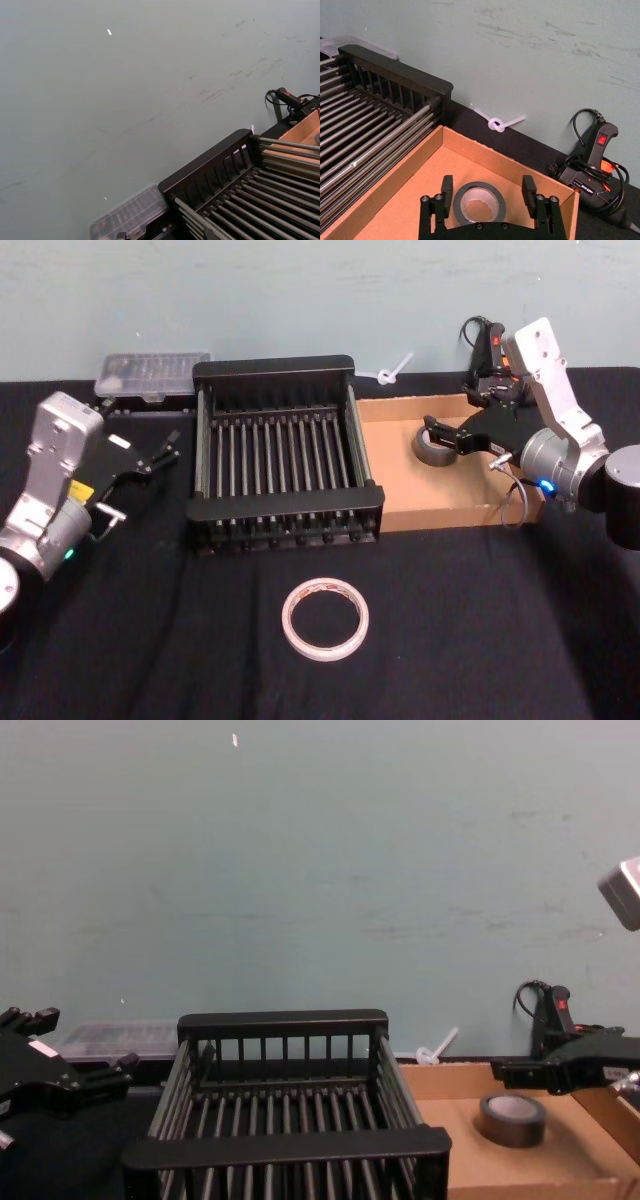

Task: Pick up the white tape and place it into the black box , Pick up the silver tape and place it into the brown box.

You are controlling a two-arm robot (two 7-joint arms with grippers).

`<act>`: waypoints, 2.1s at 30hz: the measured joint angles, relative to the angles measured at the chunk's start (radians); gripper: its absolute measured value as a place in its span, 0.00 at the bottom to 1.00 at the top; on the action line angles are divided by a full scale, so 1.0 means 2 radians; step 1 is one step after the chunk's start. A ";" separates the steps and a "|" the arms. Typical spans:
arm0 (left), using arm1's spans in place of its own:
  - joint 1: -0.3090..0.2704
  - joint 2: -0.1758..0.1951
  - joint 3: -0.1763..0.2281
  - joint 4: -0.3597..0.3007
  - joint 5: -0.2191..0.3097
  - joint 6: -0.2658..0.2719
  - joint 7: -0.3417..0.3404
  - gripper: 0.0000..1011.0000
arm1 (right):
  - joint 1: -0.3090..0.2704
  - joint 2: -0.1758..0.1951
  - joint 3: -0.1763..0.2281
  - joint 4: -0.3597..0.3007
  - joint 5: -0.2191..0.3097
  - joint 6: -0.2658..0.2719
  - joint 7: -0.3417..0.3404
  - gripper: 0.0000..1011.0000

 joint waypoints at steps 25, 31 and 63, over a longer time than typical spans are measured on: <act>0.000 0.000 0.000 0.000 0.000 0.000 0.000 0.99 | -0.003 0.001 0.002 -0.004 0.003 -0.001 0.002 0.99; 0.000 0.000 0.000 0.000 0.000 0.000 0.000 0.99 | -0.019 0.010 0.009 -0.030 0.012 0.000 0.007 0.99; 0.000 0.000 0.000 0.000 0.000 0.000 0.000 0.99 | -0.221 0.096 0.041 -0.262 0.078 0.013 0.006 0.99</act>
